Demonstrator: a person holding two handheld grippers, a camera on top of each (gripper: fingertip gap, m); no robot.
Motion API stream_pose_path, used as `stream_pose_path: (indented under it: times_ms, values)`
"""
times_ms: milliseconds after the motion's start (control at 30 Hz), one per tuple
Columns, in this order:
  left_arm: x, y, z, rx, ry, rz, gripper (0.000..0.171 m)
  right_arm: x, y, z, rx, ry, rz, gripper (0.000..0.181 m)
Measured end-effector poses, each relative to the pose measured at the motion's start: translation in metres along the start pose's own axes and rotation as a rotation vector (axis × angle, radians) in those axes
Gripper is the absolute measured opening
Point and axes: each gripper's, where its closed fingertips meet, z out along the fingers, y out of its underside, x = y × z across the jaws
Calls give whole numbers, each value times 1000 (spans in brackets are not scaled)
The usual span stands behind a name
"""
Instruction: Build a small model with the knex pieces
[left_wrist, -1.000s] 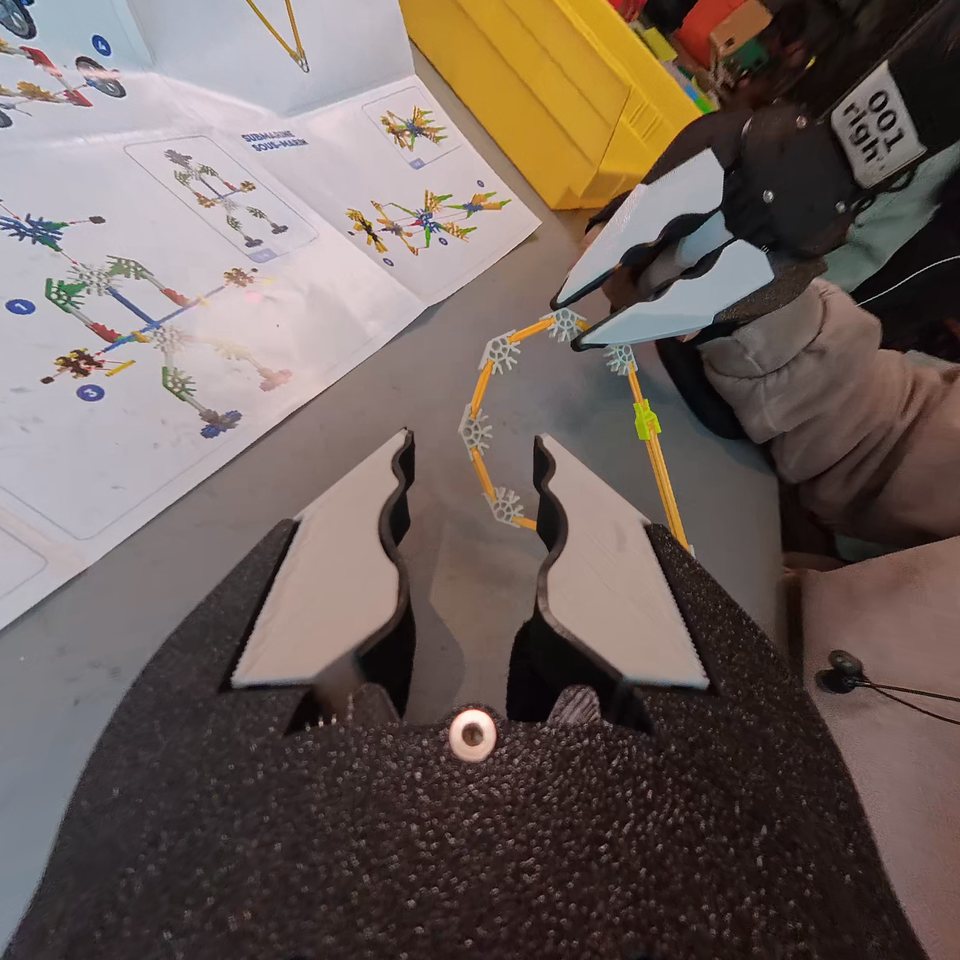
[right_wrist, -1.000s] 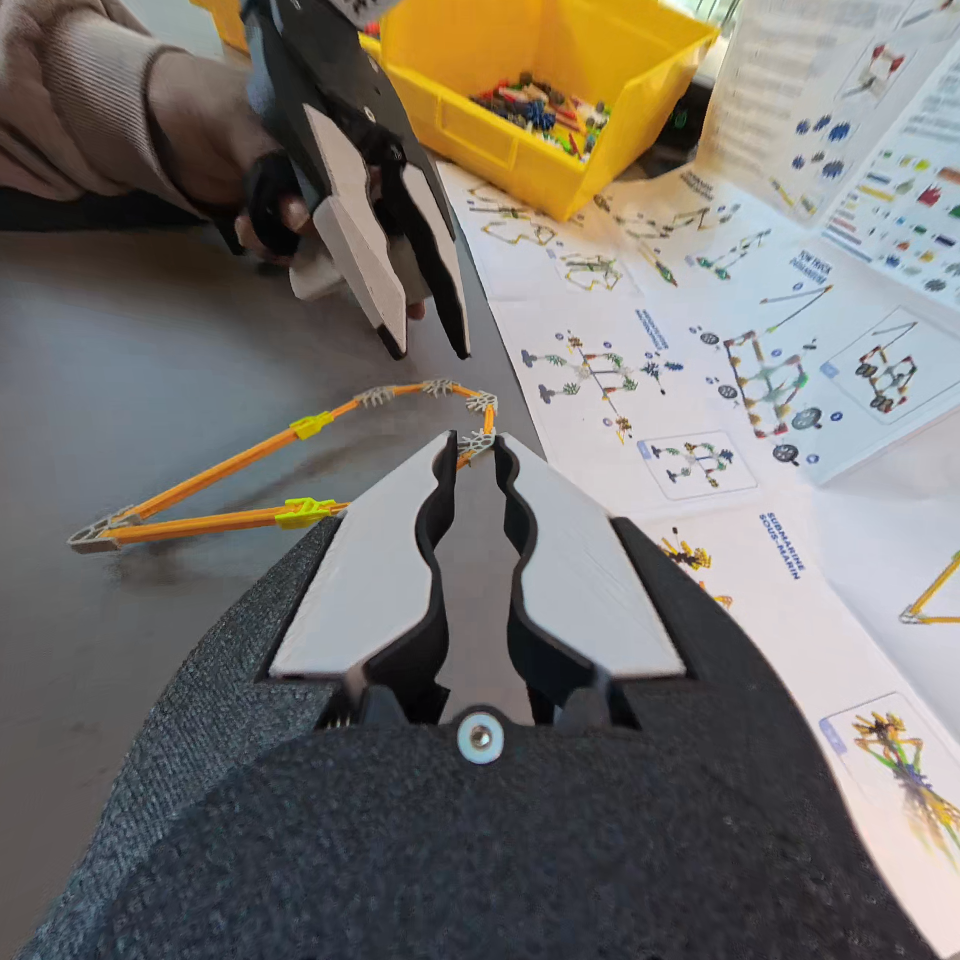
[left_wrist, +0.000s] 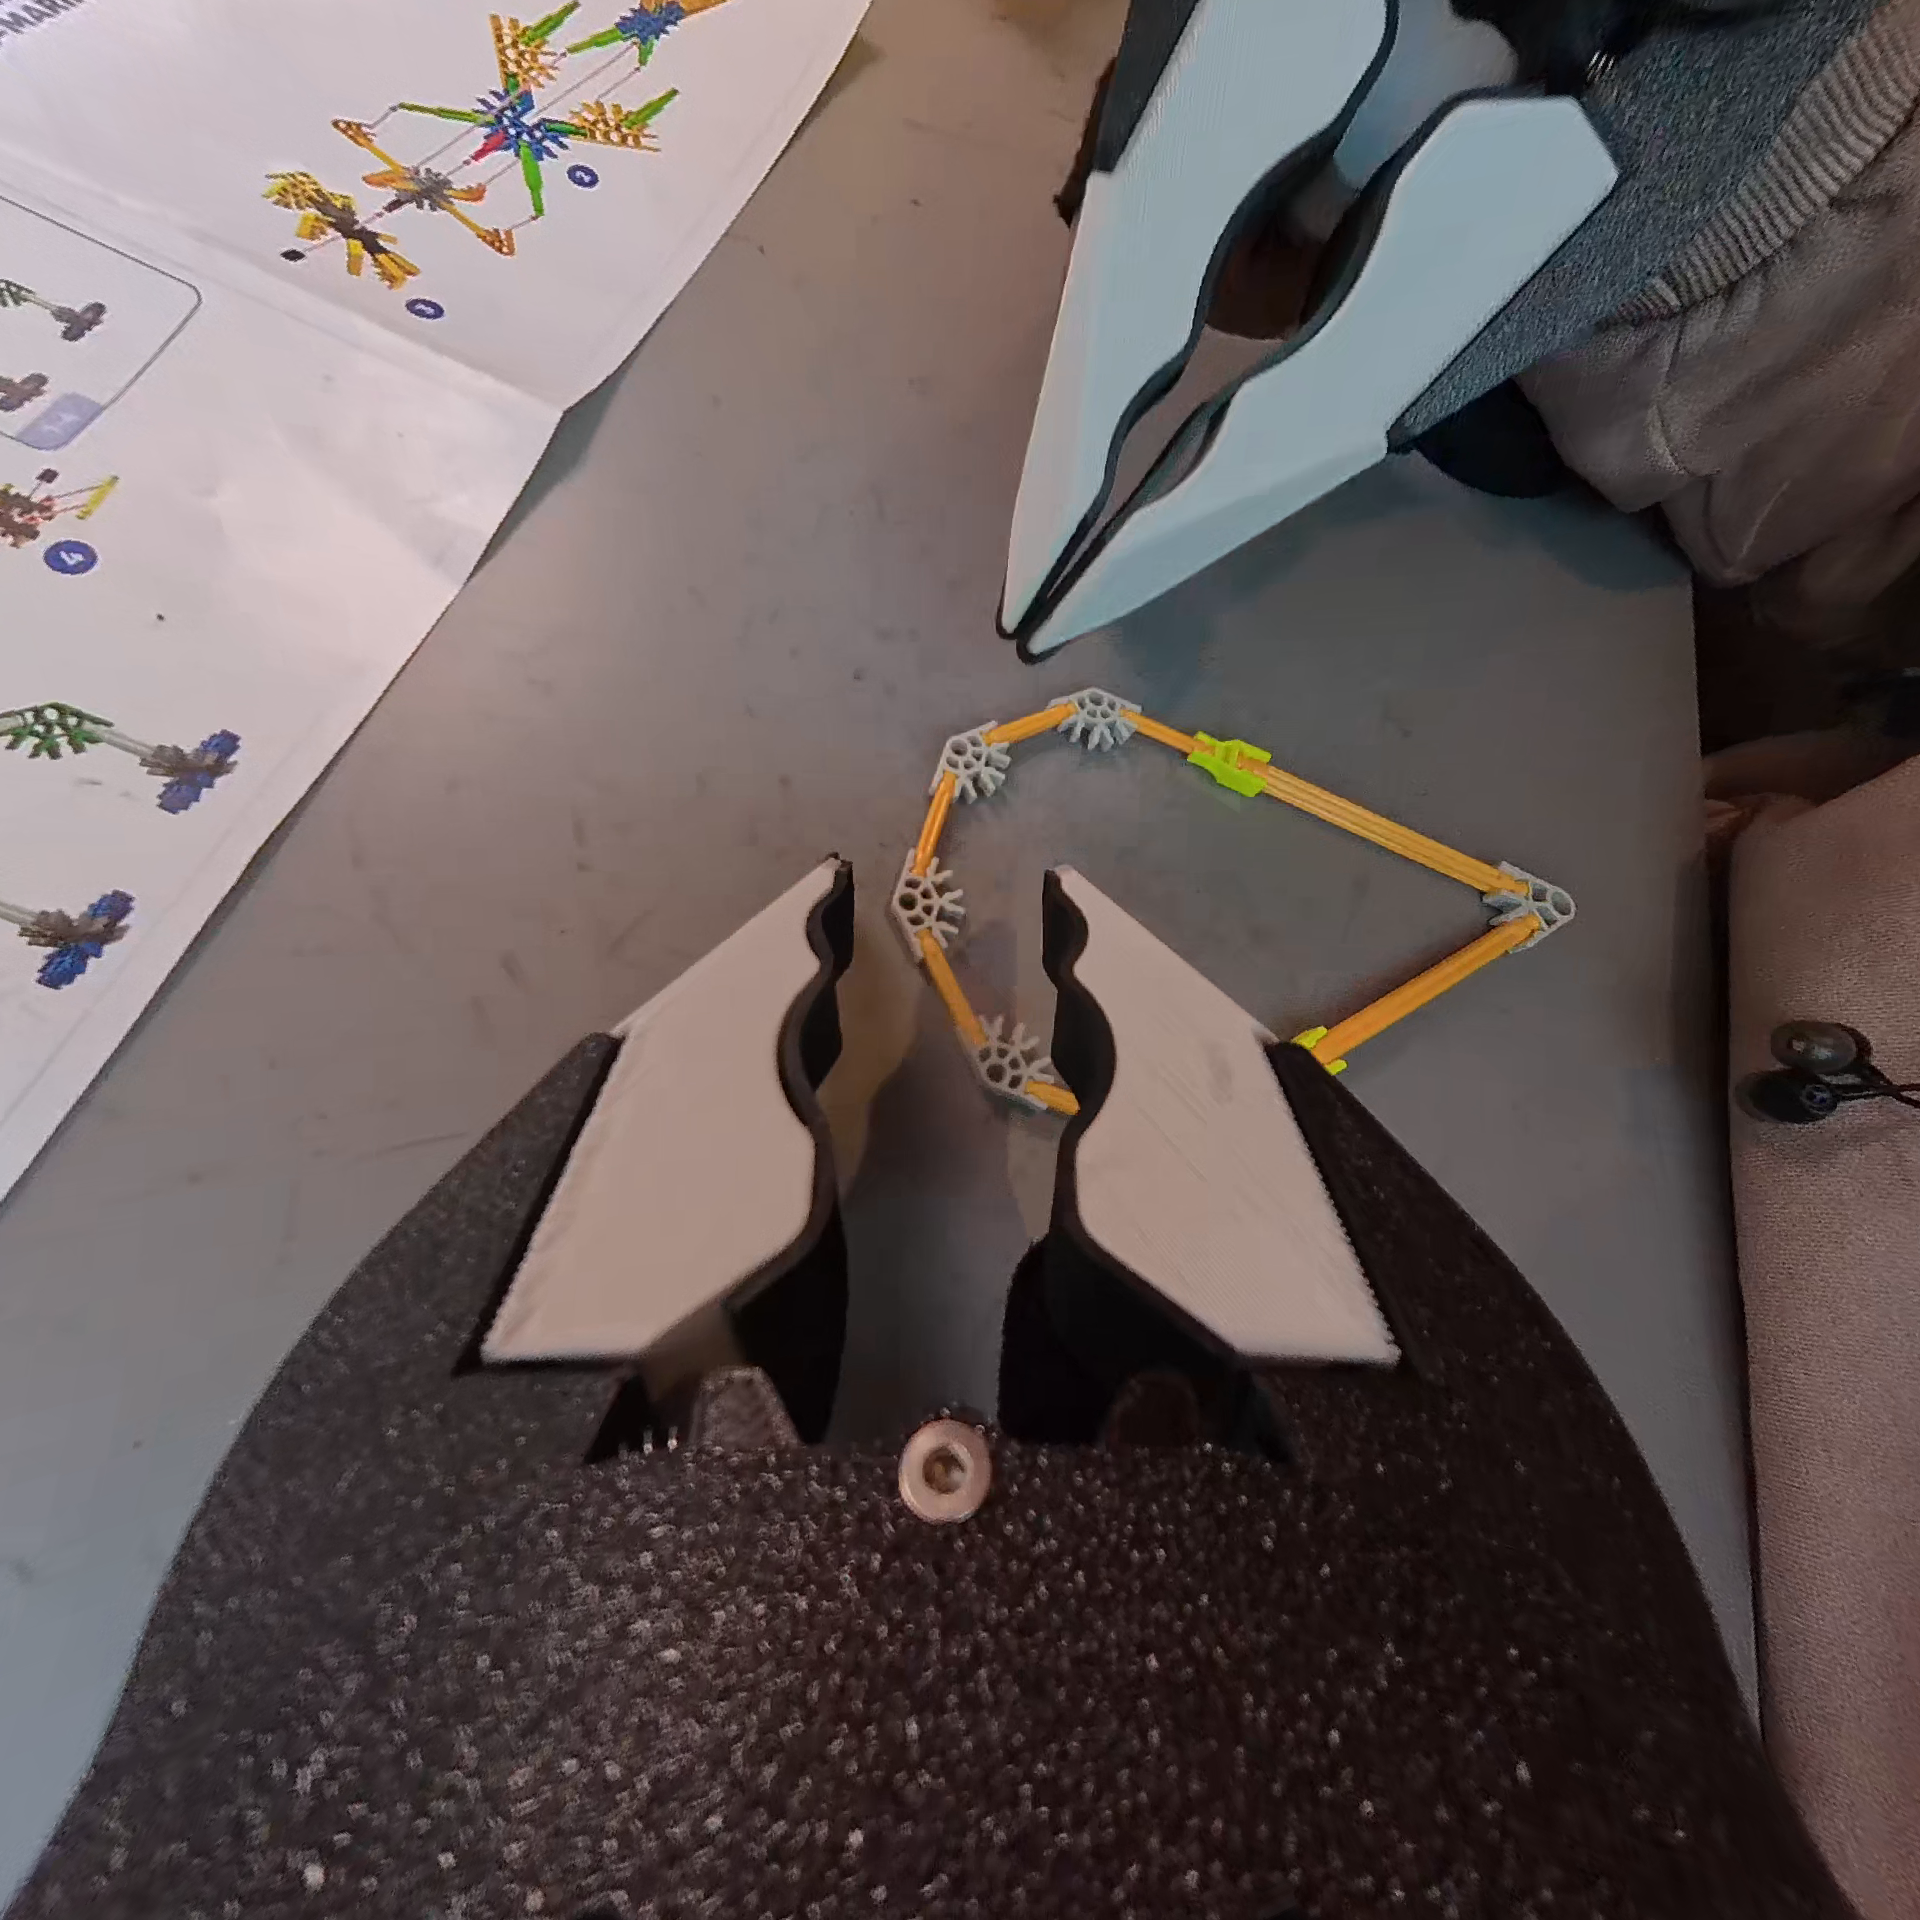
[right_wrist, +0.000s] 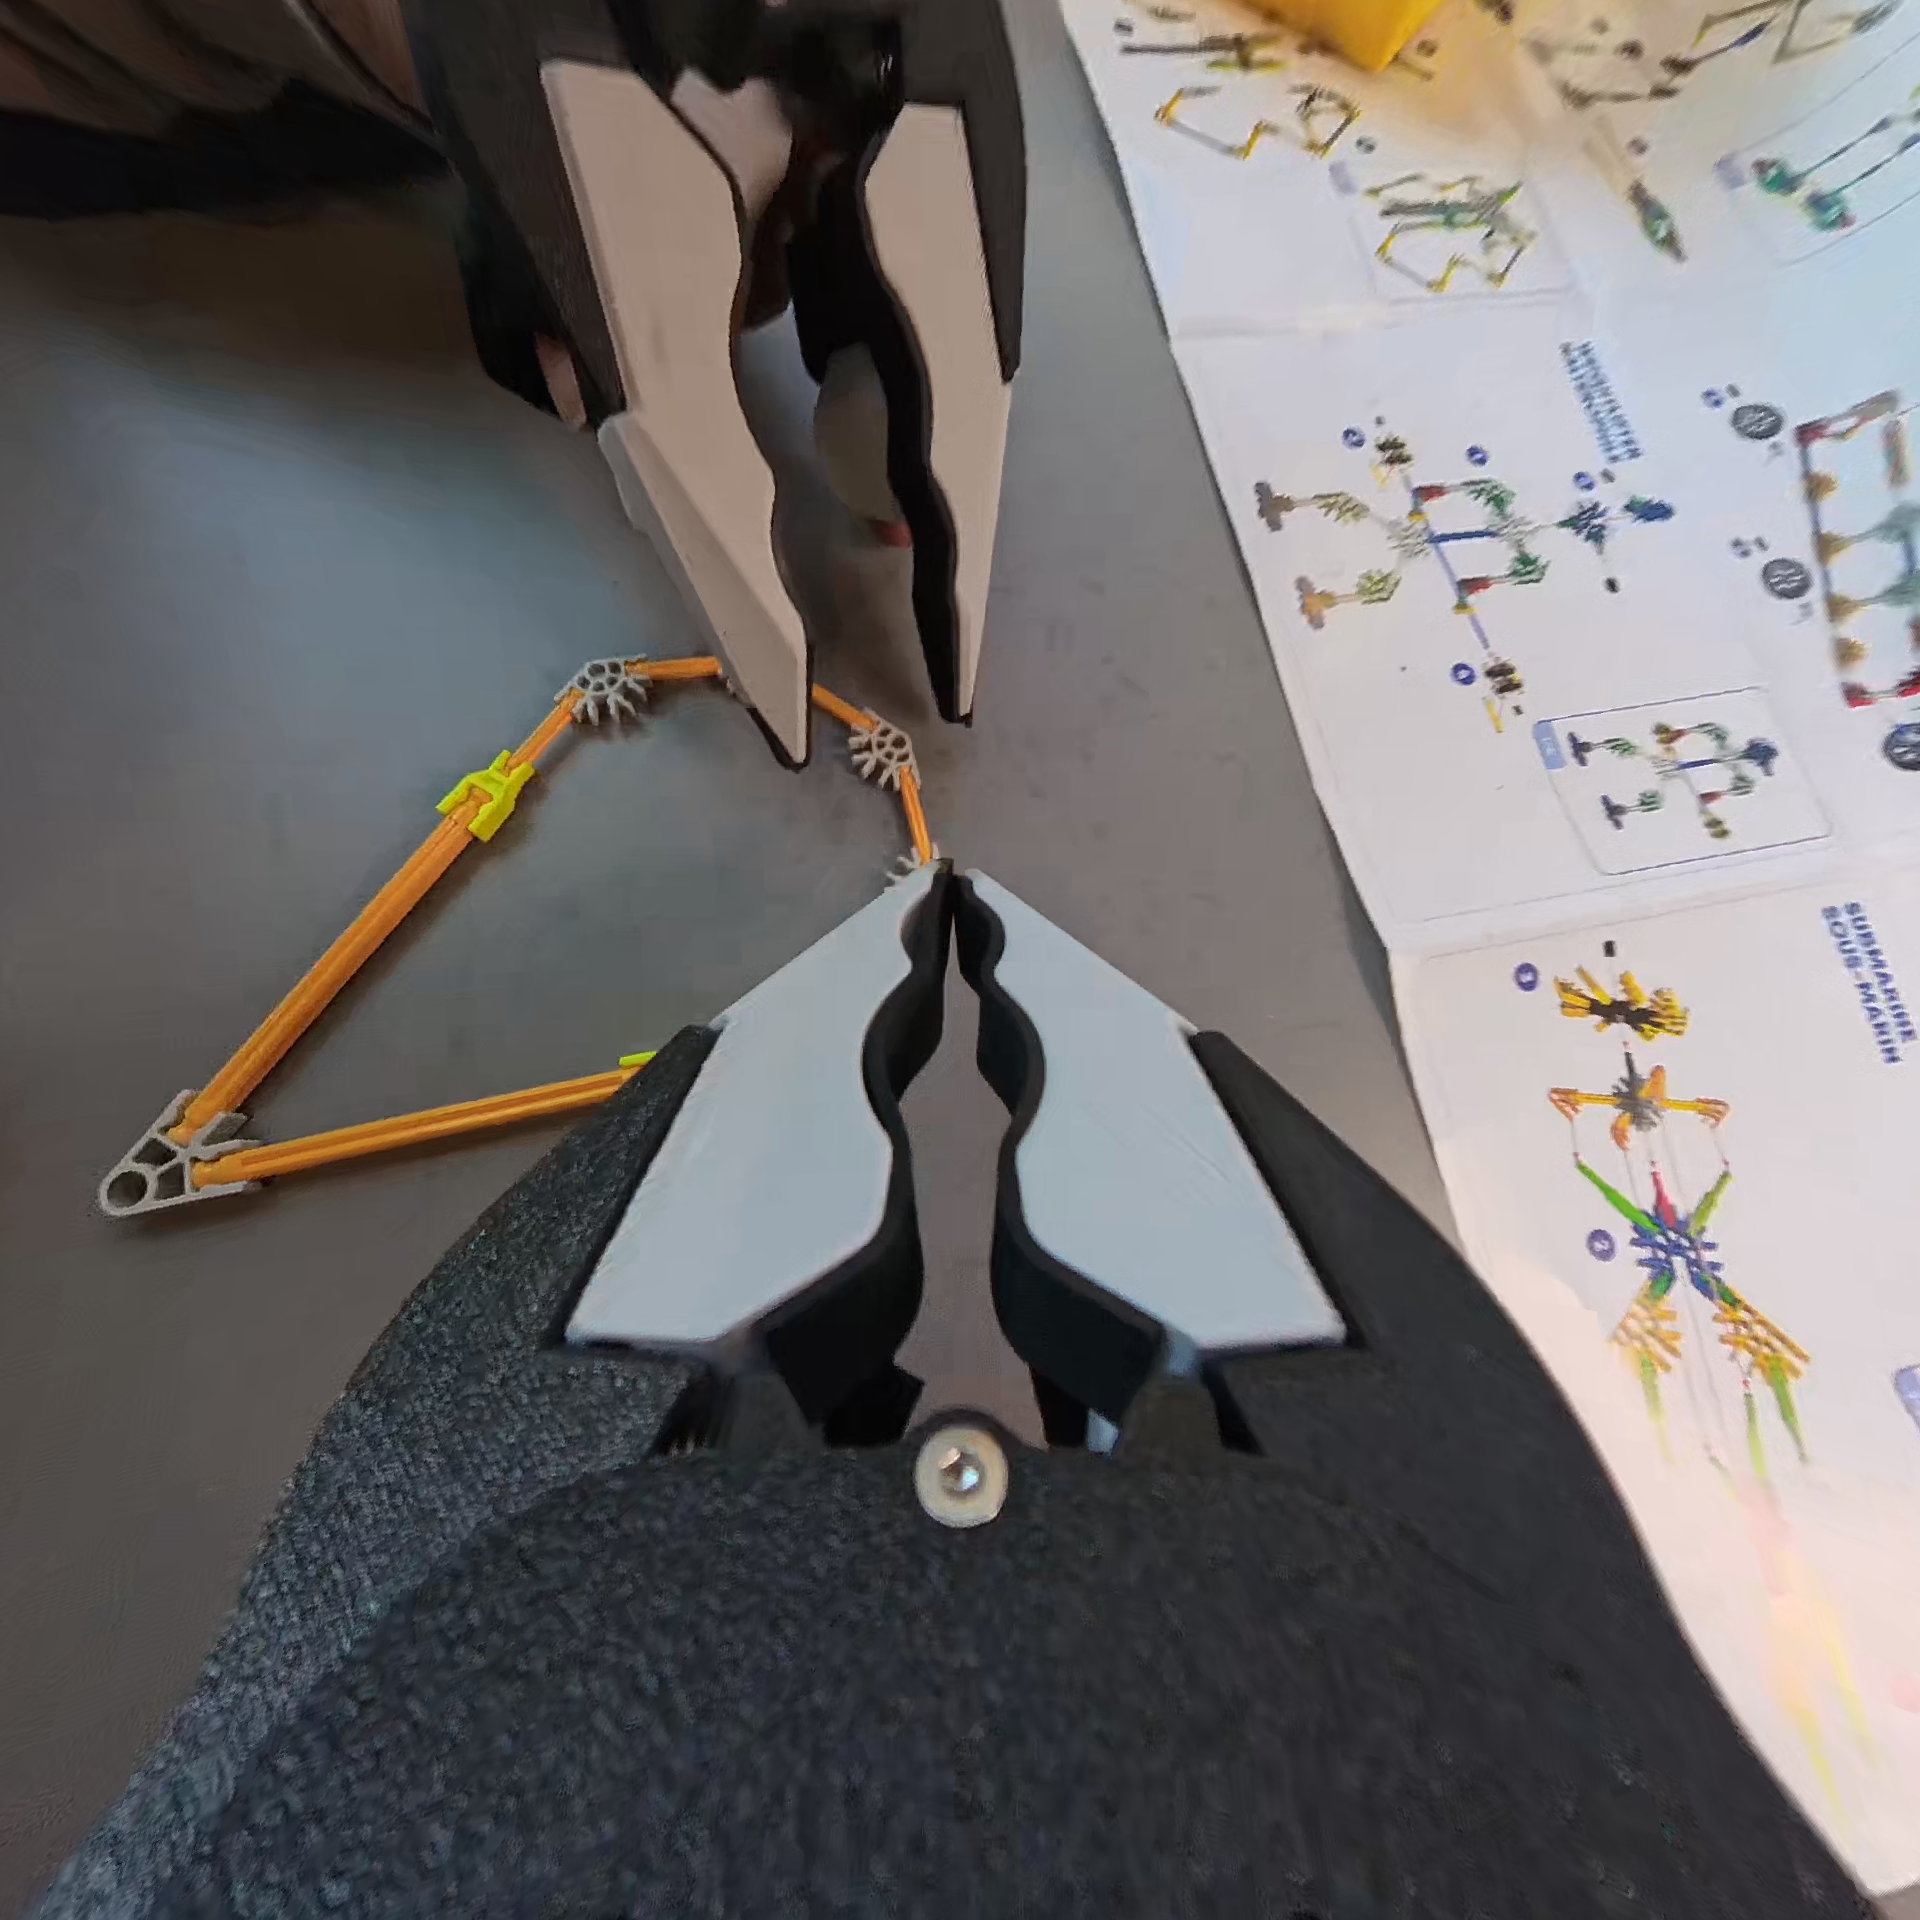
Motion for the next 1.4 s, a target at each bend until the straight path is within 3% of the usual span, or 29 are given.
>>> stream_pose_path:
  times_ms: [33,133,233,300,533,667,833,900,1000,1100,1167,1300,1400]
  values:
    - [1,1,1,-5,6,-4,36,2,-6,-4,30,7,0,0]
    - [-2,5,5,-31,-29,9,25,3,-15,-9,72,20,-16,0]
    - [-5,7,6,-53,-75,56,20,-1,-5,0,18,5,6,1]
    - [-6,8,6,-62,-88,67,17,-8,10,12,-73,-33,44,25]
    - [-8,10,5,-125,-178,200,14,-8,17,26,-176,-32,83,12]
    - [-9,7,3,-124,-245,299,13,-4,15,26,-121,-28,80,16]
    - [-6,-18,-10,-22,-319,401,14,-3,11,25,-65,-52,110,25]
    - [-4,-23,-14,4,-348,440,13,1,8,23,-37,-45,100,11]
    - [-4,-32,-20,71,-359,431,14,7,-5,15,42,-38,99,9]
    - [-4,-46,-32,210,-288,288,28,19,-21,2,135,36,48,8]
    - [-2,-51,-38,288,-152,114,33,22,-34,-8,210,53,37,8]
    - [17,-57,-46,369,170,-118,22,30,-38,-11,212,152,-28,8]
    - [16,-58,-46,384,207,-176,8,33,-41,-15,241,177,-19,8]
